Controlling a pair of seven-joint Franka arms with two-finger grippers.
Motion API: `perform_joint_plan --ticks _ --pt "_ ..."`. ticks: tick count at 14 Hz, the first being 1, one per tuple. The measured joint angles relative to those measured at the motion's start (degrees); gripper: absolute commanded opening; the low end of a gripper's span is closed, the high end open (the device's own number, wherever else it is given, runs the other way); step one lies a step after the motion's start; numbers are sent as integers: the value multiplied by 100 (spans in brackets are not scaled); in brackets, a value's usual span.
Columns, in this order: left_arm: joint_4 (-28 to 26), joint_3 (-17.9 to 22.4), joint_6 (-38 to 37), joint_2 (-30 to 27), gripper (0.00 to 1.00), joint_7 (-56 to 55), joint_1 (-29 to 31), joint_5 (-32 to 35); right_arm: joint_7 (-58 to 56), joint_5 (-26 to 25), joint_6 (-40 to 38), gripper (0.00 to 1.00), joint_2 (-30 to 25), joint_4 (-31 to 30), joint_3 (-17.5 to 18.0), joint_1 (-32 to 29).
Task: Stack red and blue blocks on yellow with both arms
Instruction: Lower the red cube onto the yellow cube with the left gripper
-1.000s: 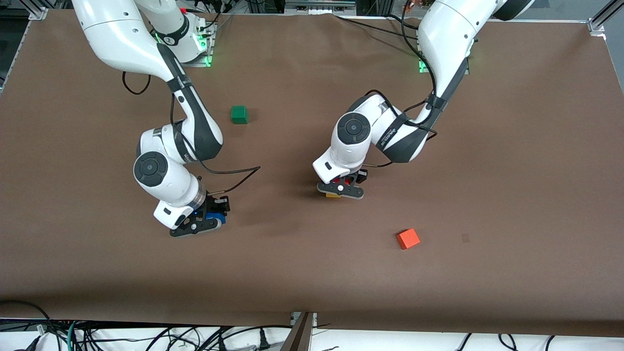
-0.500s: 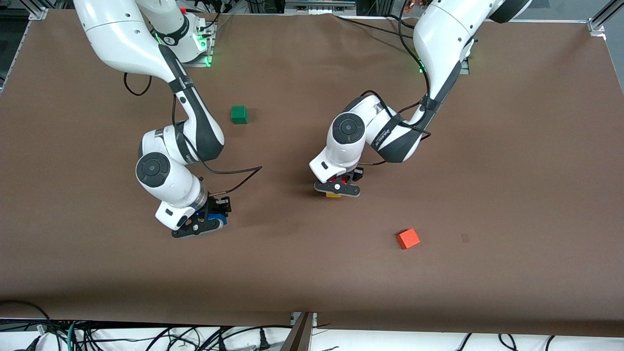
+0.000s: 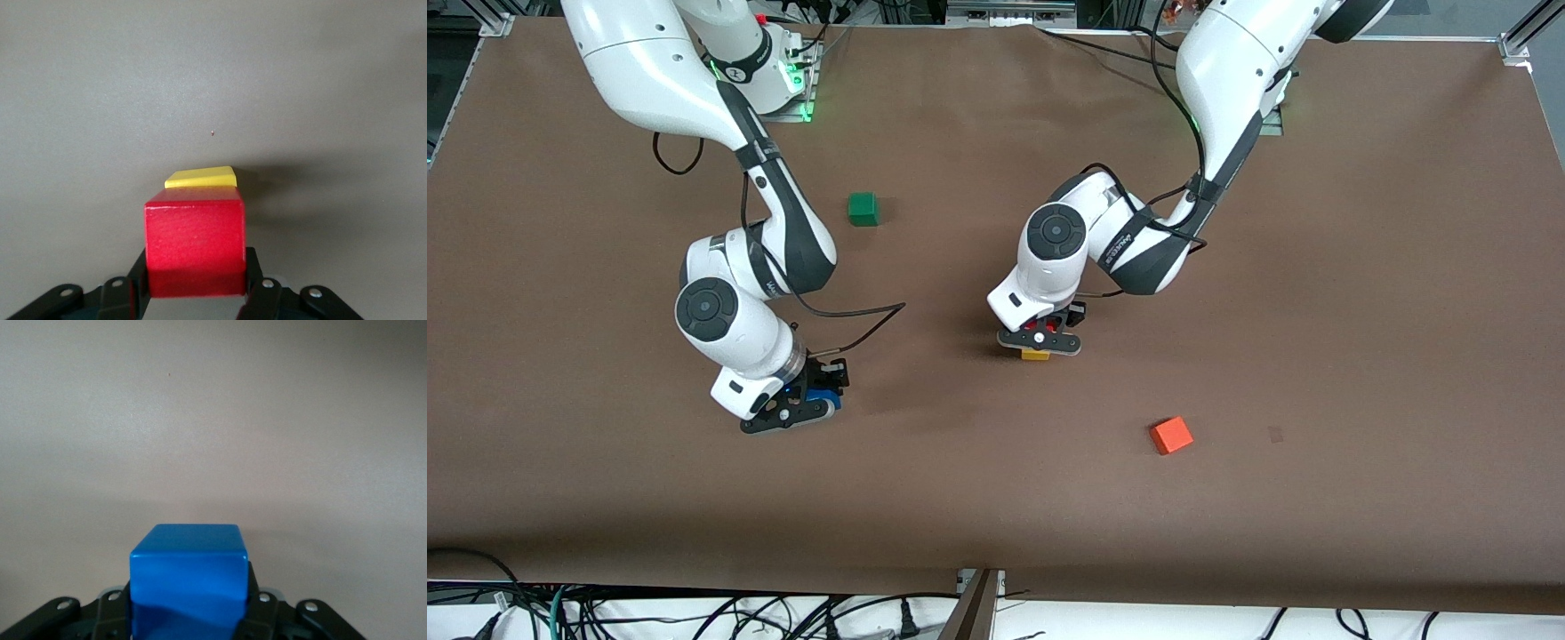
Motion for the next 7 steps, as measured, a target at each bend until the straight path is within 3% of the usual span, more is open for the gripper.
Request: perform_joint_plan --ticks 7 --pt "0 1 38 33 20 -135 0 0 0 0 0 20 0 7 2 15"
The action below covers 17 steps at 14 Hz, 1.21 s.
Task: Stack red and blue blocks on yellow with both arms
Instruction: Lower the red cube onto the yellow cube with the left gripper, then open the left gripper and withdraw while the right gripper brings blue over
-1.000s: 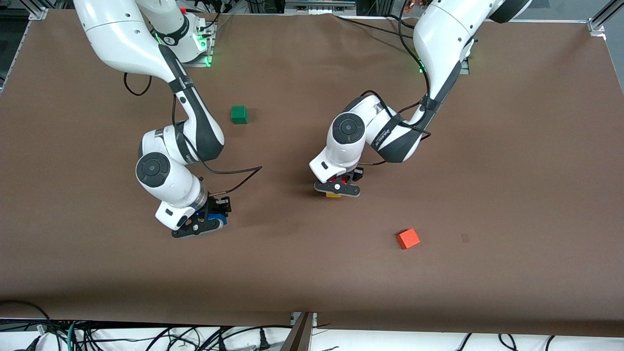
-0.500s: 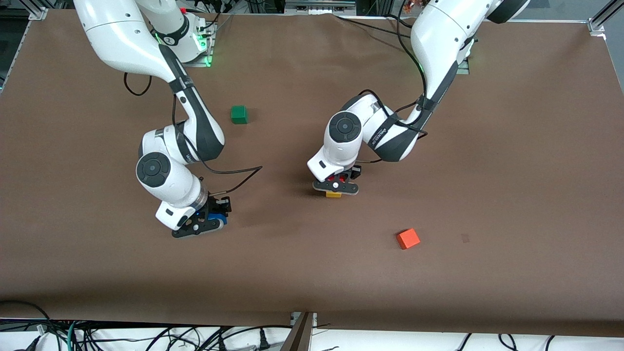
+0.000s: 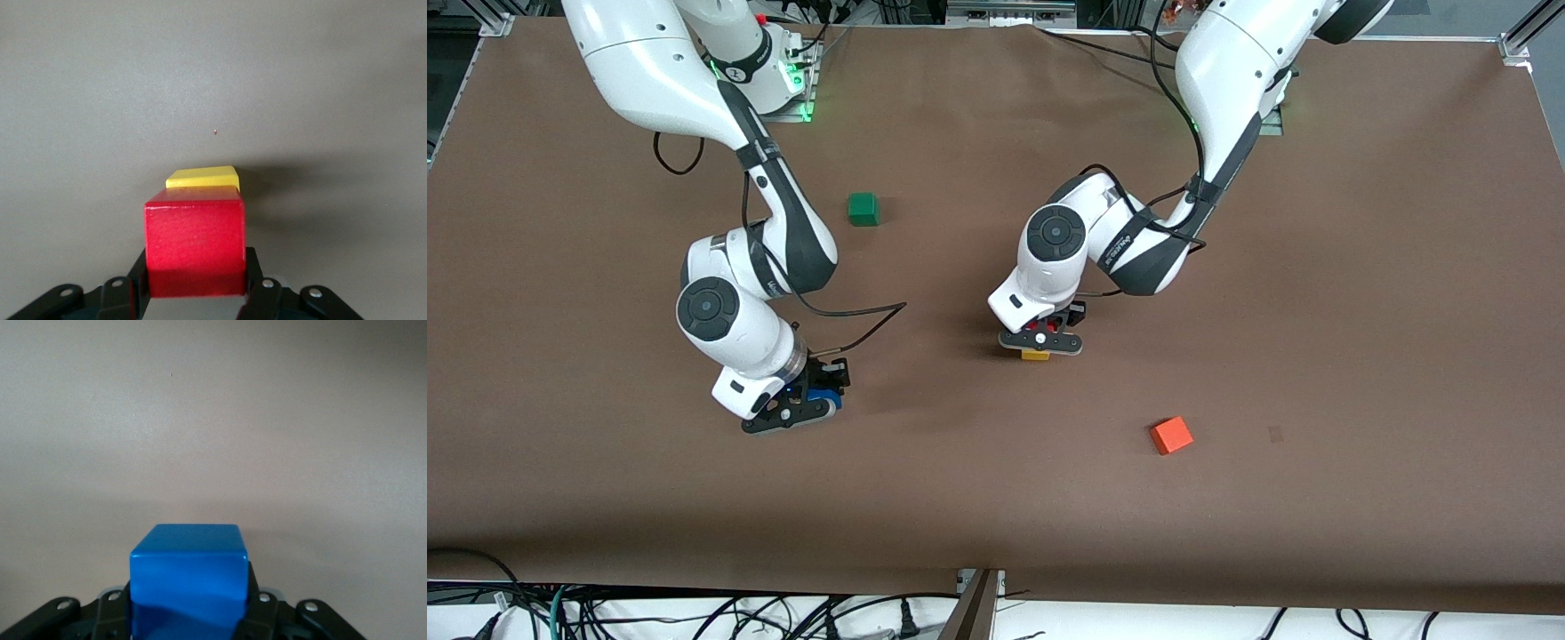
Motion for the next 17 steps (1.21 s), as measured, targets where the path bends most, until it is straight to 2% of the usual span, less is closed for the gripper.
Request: perform_joint_plan --ticks 1,2,3,4,11,14,17 --pt "0 0 33 9 20 -1 0 0 0 0 0 20 0 5 0 3" --pt "0 0 50 10 25 -3 0 0 0 0 0 20 0 12 2 9" --pt "0 0 59 11 73 -4 0 0 0 0 0 20 0 18 7 28" --pt "0 0 63 12 100 -5 0 0 9 0 0 20 0 23 11 67" --pt "82 28 -70 -139 100 -5 135 0 332 1 -470 20 -87 323 35 403" --pt "170 48 -726 -711 100 -10 464 0 803 1 -902 20 -114 683 47 597" --pt "187 105 -1376 -1528 100 -8 1147 0 1462 1 -951 20 -112 766 59 935"
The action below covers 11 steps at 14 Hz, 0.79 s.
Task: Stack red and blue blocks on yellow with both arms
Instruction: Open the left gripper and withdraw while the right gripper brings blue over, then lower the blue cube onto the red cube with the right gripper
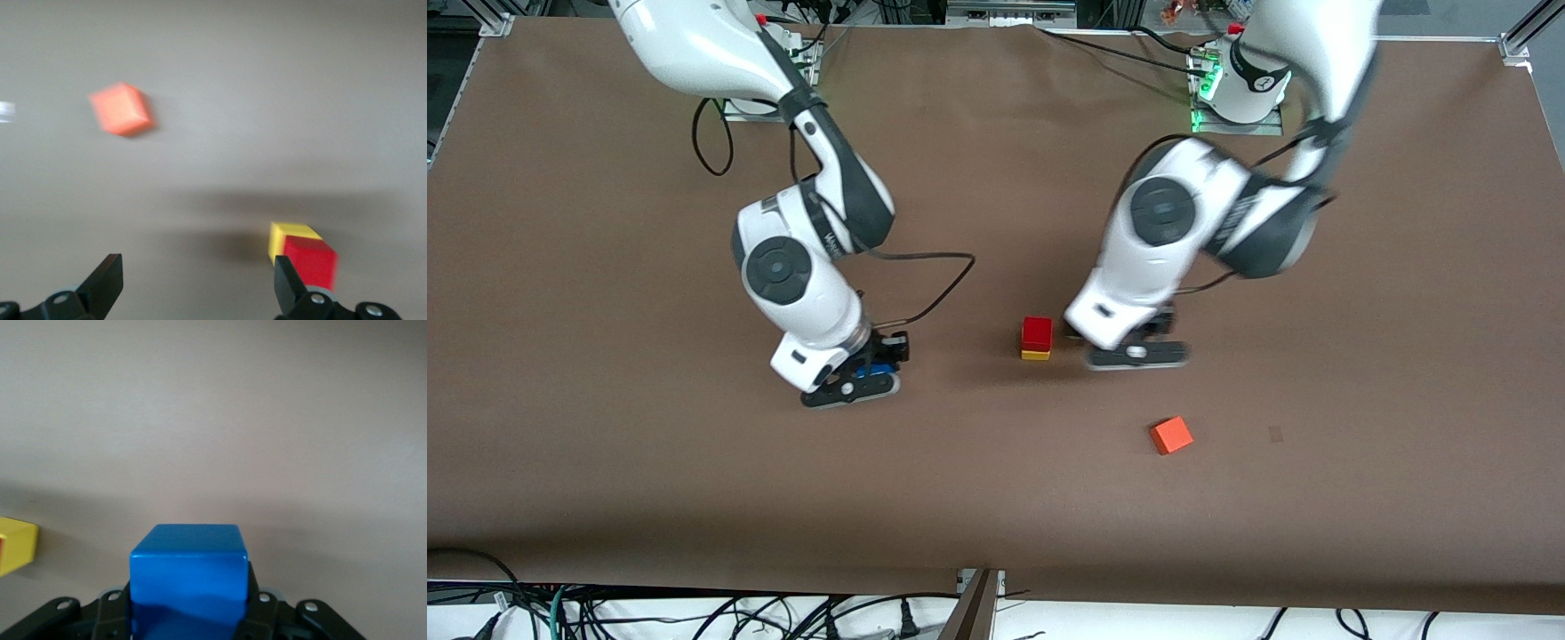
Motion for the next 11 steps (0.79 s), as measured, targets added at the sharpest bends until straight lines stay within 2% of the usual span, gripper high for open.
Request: perform_joint_plan --ticks 2,5,7,11 --pt "-1 103 -683 -559 100 60 511 0 621 0 -4 20 27 57 8 347" --pt "-6 477 -1343 -1238 100 1177 972 0 1682 -1 -172 20 251 480 7 918" --pt "-12 863 -1537 -1484 100 2030 1013 -60 2335 -2 -322 20 504 930 3 1252" --pt "-19 1363 -1631 -1676 100 3208 1224 -815 3268 -126 -363 20 965 1476 -13 1711"
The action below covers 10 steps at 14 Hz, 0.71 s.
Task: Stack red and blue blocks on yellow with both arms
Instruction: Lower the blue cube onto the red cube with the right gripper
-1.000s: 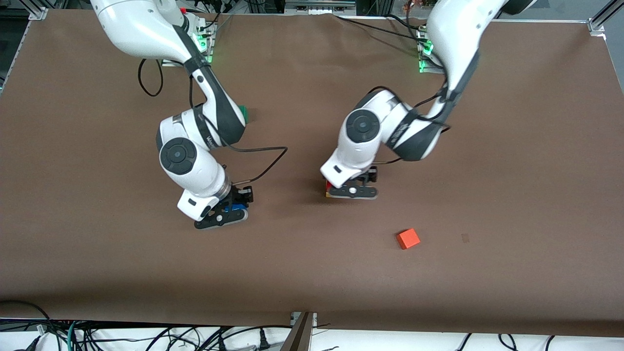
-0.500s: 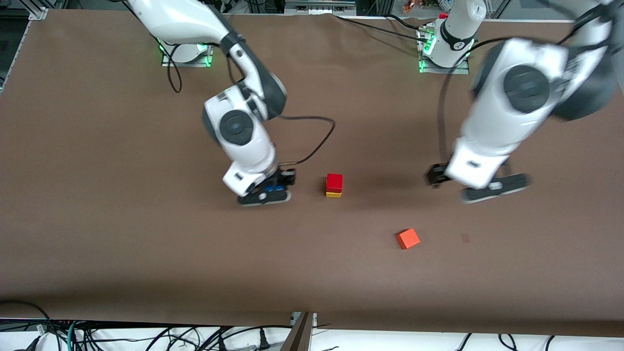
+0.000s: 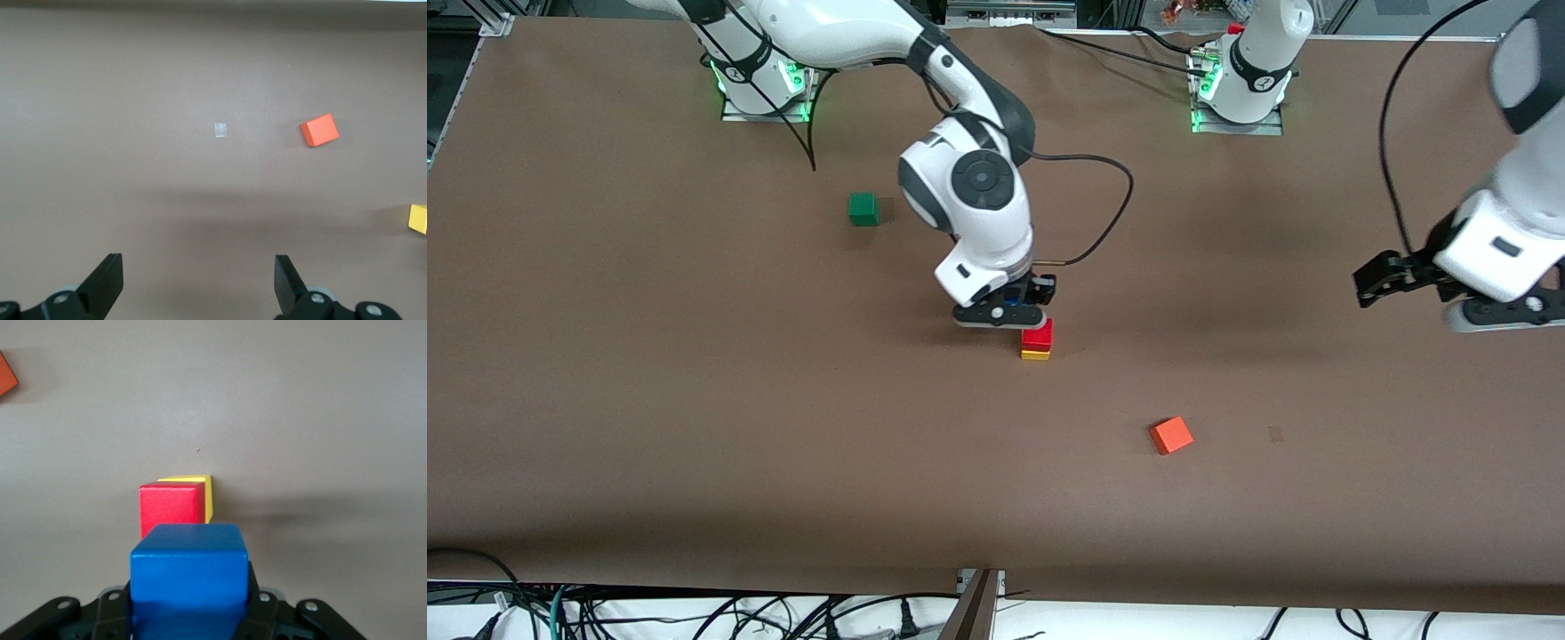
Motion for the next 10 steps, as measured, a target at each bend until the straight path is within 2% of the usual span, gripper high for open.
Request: perform_joint_plan --ticks 5,10 --pt "-30 4 -329 -42 100 110 7 -53 221 -38 44 20 409 448 -32 51" --pt "-45 2 -343 -33 100 111 9 -253 281 -38 436 21 594 499 -32 52"
